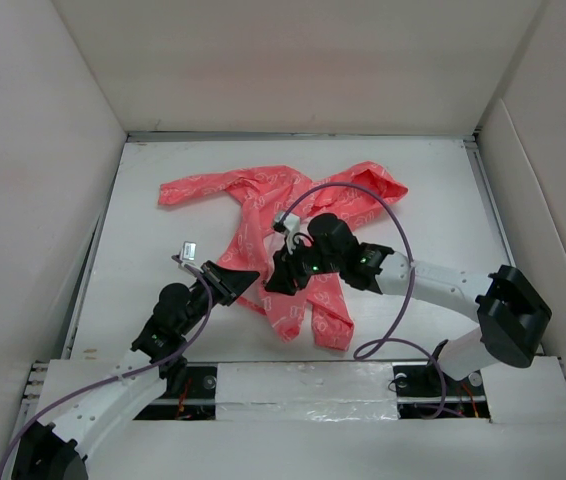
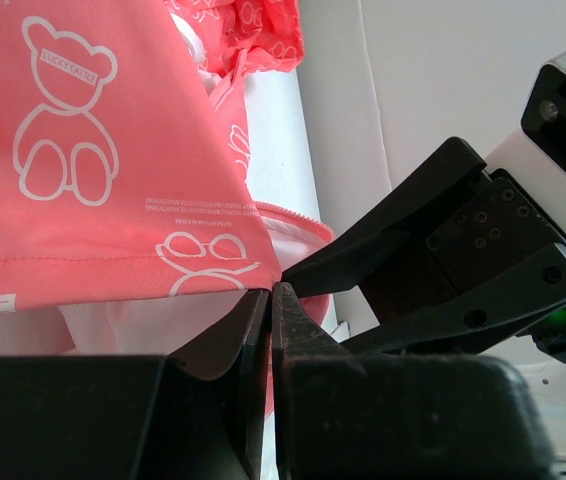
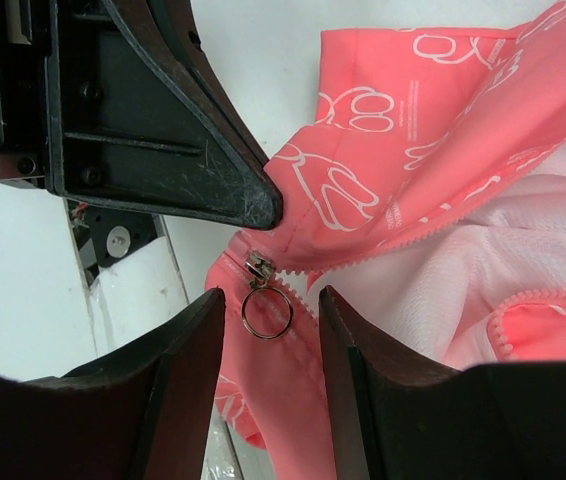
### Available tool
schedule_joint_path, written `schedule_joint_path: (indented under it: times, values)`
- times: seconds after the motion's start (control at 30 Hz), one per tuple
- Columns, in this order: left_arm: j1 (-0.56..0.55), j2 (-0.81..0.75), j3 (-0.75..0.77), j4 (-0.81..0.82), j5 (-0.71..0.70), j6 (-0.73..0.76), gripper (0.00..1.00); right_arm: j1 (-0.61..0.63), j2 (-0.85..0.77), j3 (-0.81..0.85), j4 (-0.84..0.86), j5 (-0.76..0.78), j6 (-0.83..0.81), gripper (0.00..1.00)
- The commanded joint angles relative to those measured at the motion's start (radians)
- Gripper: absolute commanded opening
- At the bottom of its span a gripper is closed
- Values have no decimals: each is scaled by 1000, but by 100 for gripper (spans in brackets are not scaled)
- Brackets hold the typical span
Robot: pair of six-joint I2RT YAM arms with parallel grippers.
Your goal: Zip up the jacket
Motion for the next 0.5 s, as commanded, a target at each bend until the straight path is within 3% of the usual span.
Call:
schedule_joint_path:
  times: [0.0, 0.17, 0.47]
  values:
    - [-5, -6, 22, 63, 21, 16, 0, 6, 10, 37, -18, -9, -37, 47]
    - [-5, -6, 20, 66, 21, 16, 0, 16, 27, 50, -55, -17, -52, 46]
    - [-5, -10, 17, 63, 24, 13, 0, 16, 33, 54, 4, -17, -26, 32]
